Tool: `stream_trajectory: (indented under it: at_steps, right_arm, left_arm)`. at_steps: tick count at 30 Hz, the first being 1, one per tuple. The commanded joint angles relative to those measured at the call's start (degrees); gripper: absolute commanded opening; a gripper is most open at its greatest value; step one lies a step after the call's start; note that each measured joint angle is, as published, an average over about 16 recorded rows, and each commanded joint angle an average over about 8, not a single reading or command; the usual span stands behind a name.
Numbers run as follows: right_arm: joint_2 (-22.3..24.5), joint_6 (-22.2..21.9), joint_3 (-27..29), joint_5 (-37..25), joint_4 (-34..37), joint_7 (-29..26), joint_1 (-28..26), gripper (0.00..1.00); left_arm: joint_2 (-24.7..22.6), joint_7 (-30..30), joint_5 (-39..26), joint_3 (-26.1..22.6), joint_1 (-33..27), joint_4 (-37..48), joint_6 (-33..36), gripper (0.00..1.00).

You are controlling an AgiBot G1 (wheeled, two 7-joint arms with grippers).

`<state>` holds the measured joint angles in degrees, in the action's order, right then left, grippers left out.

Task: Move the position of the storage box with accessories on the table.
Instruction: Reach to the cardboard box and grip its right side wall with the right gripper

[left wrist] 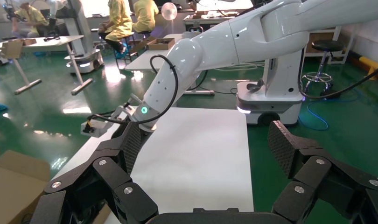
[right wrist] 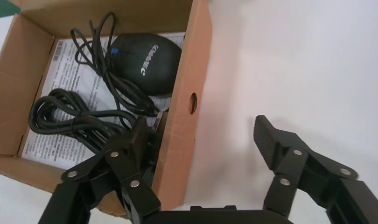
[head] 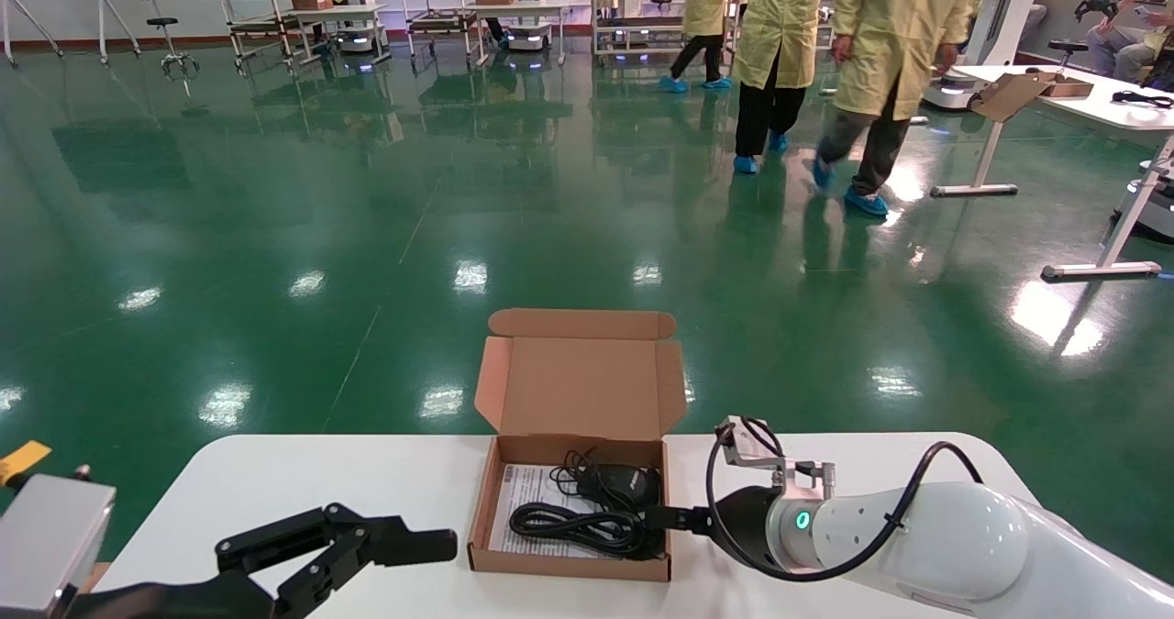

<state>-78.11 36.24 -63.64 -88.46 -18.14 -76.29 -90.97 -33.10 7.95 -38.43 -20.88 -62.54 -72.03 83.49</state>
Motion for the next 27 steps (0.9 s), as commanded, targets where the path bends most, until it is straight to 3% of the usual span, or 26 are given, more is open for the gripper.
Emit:
stream_trajectory:
  at_steps: [1, 27]
  right_arm:
    - [0.01, -0.29, -0.45, 0.39, 0.05, 0.05, -0.01, 0.0]
    - [0.4, 1.23, -3.68, 5.09, 2.94, 1.87, -1.85, 0.0]
  left_arm:
    - [0.0, 0.0, 0.0, 0.0, 0.0, 0.0, 0.0, 1.0]
    - [0.0, 0.0, 0.01, -0.01, 0.0, 0.0, 0.0, 1.0]
